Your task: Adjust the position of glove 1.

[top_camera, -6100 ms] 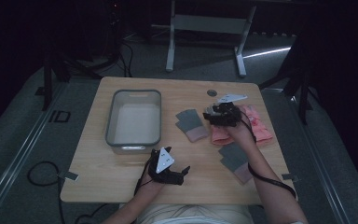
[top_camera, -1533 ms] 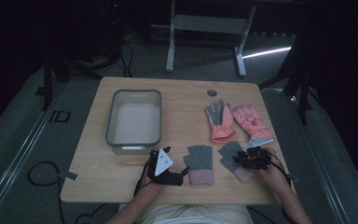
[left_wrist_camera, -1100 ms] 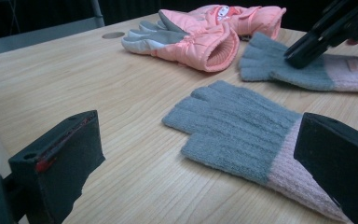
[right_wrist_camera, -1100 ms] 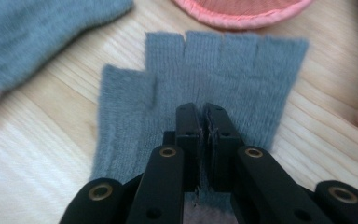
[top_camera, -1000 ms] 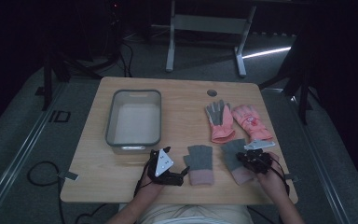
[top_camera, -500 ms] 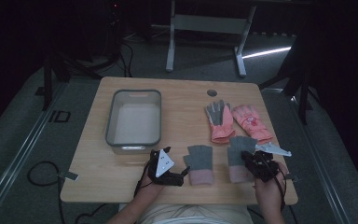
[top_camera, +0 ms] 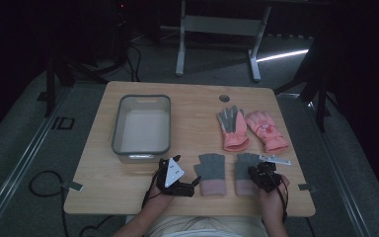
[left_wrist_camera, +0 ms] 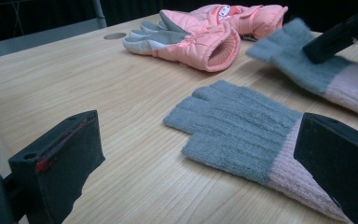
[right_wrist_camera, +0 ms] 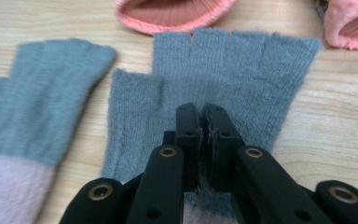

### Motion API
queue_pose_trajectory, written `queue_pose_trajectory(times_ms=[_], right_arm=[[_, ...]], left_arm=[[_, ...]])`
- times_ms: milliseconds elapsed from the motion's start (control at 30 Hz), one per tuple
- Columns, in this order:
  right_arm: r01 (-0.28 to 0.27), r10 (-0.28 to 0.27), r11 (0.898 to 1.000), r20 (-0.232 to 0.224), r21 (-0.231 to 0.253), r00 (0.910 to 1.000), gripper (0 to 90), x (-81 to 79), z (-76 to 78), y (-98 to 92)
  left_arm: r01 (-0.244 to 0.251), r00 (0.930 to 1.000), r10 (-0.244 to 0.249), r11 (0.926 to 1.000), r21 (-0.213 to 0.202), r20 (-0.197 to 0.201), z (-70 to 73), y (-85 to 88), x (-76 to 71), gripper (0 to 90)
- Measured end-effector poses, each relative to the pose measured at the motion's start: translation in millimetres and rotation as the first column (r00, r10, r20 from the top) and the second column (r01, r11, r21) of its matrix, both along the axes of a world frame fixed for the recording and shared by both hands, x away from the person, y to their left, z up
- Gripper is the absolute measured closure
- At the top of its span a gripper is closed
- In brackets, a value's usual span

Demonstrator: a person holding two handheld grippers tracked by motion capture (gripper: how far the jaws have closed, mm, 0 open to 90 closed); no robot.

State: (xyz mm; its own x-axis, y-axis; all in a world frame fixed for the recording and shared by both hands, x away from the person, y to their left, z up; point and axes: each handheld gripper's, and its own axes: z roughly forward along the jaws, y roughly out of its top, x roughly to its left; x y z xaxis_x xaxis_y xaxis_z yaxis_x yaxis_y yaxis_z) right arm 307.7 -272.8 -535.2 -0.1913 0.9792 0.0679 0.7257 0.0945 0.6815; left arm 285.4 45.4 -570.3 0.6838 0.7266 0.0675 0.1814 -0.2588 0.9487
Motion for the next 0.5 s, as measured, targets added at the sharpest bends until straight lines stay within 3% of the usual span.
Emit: queue_pose_trajectory(times_ms=[133,333,433,500], right_arm=[[0.009,-0.009,1.000,-0.029,-0.004,0.9995,80.9,5.4,-11.2,-1.4],[-0.001,0.000,1.000,-0.023,-0.013,0.9997,75.6,4.6,-9.9,-2.3],[-0.053,0.053,0.999,-0.004,-0.007,0.9986,74.4,4.6,0.8,-8.0],[-0.118,0.118,0.993,0.009,-0.026,0.9930,70.8,4.8,10.7,-13.5]], left_arm=[[0.001,1.0000,-0.001,1.0000,0.001,0.001,0.0,0.1,-0.1,0.7],[0.003,1.0000,-0.003,1.0000,0.001,0.002,0.0,0.1,-0.2,0.7],[0.003,1.0000,-0.003,1.0000,0.001,0.000,0.1,0.1,0.0,0.7],[0.002,1.0000,-0.002,1.0000,-0.003,-0.002,0.1,0.5,0.1,0.7]])
